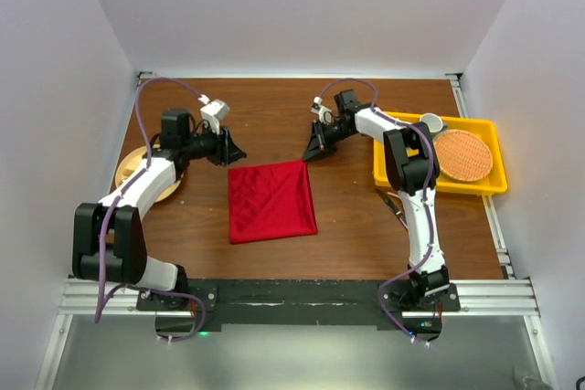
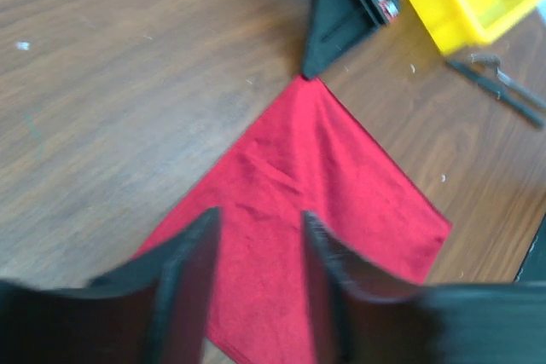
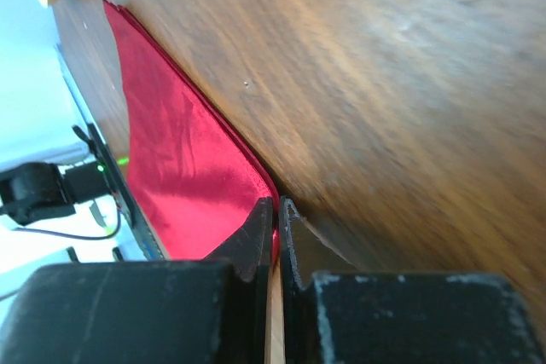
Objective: Fold the napkin into a case and place the utensils inside
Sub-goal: Fold the lower triangle-folded napkin at the center of the board, then smooth out the 2/3-rectangle-folded napkin at the center of the board.
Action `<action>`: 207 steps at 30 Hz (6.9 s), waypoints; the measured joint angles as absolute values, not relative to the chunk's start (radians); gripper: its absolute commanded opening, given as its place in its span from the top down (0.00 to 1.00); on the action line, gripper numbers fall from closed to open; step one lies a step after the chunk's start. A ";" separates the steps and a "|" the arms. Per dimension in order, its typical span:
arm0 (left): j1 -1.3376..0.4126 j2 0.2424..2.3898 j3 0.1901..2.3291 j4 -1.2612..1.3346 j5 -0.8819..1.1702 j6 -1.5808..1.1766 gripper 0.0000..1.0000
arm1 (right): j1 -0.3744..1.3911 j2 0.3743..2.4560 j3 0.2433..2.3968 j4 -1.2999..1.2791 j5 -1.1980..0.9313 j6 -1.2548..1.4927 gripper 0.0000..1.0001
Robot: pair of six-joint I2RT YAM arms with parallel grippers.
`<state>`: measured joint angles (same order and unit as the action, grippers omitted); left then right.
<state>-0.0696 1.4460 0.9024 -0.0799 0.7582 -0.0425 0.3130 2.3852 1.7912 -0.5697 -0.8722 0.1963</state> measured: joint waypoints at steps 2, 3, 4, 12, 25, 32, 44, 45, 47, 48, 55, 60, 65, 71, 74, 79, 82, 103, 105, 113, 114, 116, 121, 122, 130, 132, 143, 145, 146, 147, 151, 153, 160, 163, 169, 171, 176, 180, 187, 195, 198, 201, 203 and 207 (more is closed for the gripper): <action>-0.106 1.427 0.877 -0.080 0.754 0.011 0.75 | 0.319 2.385 1.791 -0.575 -0.870 0.182 1.00; -0.140 1.423 0.873 -0.081 0.751 0.043 0.78 | 0.321 2.385 1.791 -0.576 -0.869 0.177 1.00; -0.194 1.422 0.873 -0.076 0.739 0.083 0.81 | 0.322 2.385 1.791 -0.577 -0.865 0.173 1.00; -0.516 1.520 0.884 0.009 0.617 0.318 0.96 | 0.322 2.385 1.790 -0.578 -0.858 0.164 1.00; -0.673 1.788 0.991 0.068 0.420 0.403 0.99 | 0.320 2.376 1.759 -0.563 -0.882 0.171 1.00; -0.684 1.853 1.008 0.081 0.380 0.431 0.99 | 0.320 2.373 1.747 -0.554 -0.891 0.183 1.00; -0.697 1.868 1.013 0.079 0.366 0.474 1.00 | 0.320 2.311 1.708 -0.543 -0.927 0.221 1.00; -0.697 1.868 1.013 0.079 0.364 0.476 1.00 | 0.320 2.303 1.705 -0.542 -0.934 0.224 1.00; -0.697 1.868 1.015 0.077 0.362 0.476 1.00 | 0.320 2.290 1.697 -0.542 -0.940 0.229 1.00; -0.697 1.869 1.018 0.071 0.361 0.478 1.00 | 0.321 2.285 1.692 -0.542 -0.945 0.231 1.00; -0.697 1.870 1.029 0.046 0.361 0.492 1.00 | 0.326 2.251 1.646 -0.548 -0.973 0.235 1.00; -0.697 1.870 1.030 0.042 0.360 0.493 1.00 | 0.336 2.248 1.609 -0.569 -0.986 0.223 1.00; -0.697 1.869 1.031 0.040 0.360 0.491 1.00 | 0.347 2.248 1.593 -0.596 -0.978 0.189 1.00; -0.697 1.782 1.035 -0.070 0.363 0.472 1.00 | 0.347 2.253 1.593 -0.606 -0.956 0.159 1.00; -0.697 1.687 1.034 -0.124 0.368 0.473 1.00 | 0.347 2.254 1.601 -0.619 -0.951 0.147 1.00; -0.698 1.566 0.982 -0.178 0.379 0.484 1.00 | 0.347 2.254 1.620 -0.621 -0.952 0.133 1.00; -0.707 1.571 0.955 -0.231 0.381 0.490 1.00 | 0.347 2.254 1.621 -0.625 -0.952 0.122 1.00; -0.741 1.734 1.000 -0.375 0.358 0.406 1.00 | 0.411 2.214 1.610 -0.834 -0.930 -0.082 1.00; -0.741 1.736 1.002 -0.375 0.358 0.402 1.00 | 0.414 2.214 1.604 -0.847 -0.911 -0.099 1.00; -0.727 1.736 1.002 -0.372 0.386 0.375 1.00 | 0.414 2.224 1.599 -0.891 -0.794 -0.178 1.00; -0.719 1.736 1.002 -0.375 0.397 0.370 0.98 | 0.414 2.225 1.599 -0.894 -0.784 -0.185 1.00; -0.696 1.732 1.002 -0.384 0.420 0.354 0.97 | 0.414 2.226 1.599 -0.900 -0.768 -0.198 1.00; -0.609 1.671 1.002 -0.417 0.464 0.344 0.96 | 0.414 2.226 1.601 -0.904 -0.761 -0.214 1.00; -0.596 1.654 1.002 -0.423 0.468 0.353 0.97 | 0.414 2.226 1.602 -0.905 -0.761 -0.215 1.00; -0.667 1.516 0.920 -0.410 0.467 0.443 0.99 | 0.419 2.226 1.623 -0.911 -0.744 -0.234 1.00; -0.708 1.523 0.893 -0.398 0.452 0.456 1.00 | 0.420 2.226 1.627 -0.915 -0.741 -0.241 1.00; -0.728 1.678 0.925 -0.336 0.357 0.404 1.00 | 0.429 2.224 1.721 -0.985 -0.738 -0.296 1.00; -0.728 1.685 0.931 -0.329 0.354 0.383 1.00 | 0.437 2.218 1.716 -1.011 -0.747 -0.311 1.00; -0.728 1.688 0.934 -0.327 0.353 0.374 1.00 | 0.442 2.212 1.707 -1.020 -0.749 -0.318 1.00; -0.728 1.691 0.937 -0.326 0.353 0.364 1.00 | 0.449 2.202 1.691 -1.027 -0.751 -0.326 1.00; -0.728 1.698 0.942 -0.319 0.352 0.334 1.00 | 0.469 2.170 1.627 -1.036 -0.741 -0.342 1.00; -0.728 1.698 0.943 -0.319 0.352 0.329 1.00 | 0.474 2.173 1.613 -1.029 -0.718 -0.350 1.00; -0.728 1.700 0.944 -0.319 0.352 0.324 1.00 | 0.443 2.202 1.612 -1.026 -0.663 -0.380 1.00; -0.728 1.700 0.944 -0.314 0.353 0.324 0.97 | 0.437 2.204 1.612 -1.027 -0.661 -0.390 1.00; -0.689 1.662 0.940 -0.340 0.402 0.323 0.73 | 0.437 2.204 1.612 -1.024 -0.648 -0.396 1.00; -0.627 1.614 0.941 -0.351 0.440 0.305 0.71 | 0.437 2.204 1.612 -1.024 -0.648 -0.396 1.00; -0.455 1.526 0.991 -0.357 0.457 0.268 0.61 | 0.437 2.204 1.612 -1.024 -0.648 -0.399 1.00; -0.362 1.533 1.017 -0.364 0.458 0.208 0.51 | 0.437 2.204 1.612 -1.023 -0.649 -0.402 1.00; -0.215 1.560 0.991 -0.388 0.461 0.086 0.55 | 0.437 2.204 1.612 -1.023 -0.649 -0.402 1.00; -0.219 1.618 0.939 -0.382 0.516 0.011 0.53 | 0.437 2.203 1.612 -1.024 -0.649 -0.404 1.00; -0.219 1.640 0.933 -0.383 0.530 -0.010 0.55 | 0.437 2.203 1.612 -1.024 -0.650 -0.406 1.00; -0.219 1.654 0.931 -0.382 0.543 -0.026 0.65 | 0.437 2.203 1.612 -1.024 -0.651 -0.407 1.00; -0.219 1.656 0.931 -0.383 0.548 -0.035 0.74 | 0.437 2.203 1.612 -1.024 -0.653 -0.410 1.00; -0.219 1.656 0.931 -0.388 0.557 -0.046 0.89 | 0.437 2.203 1.614 -1.026 -0.653 -0.413 1.00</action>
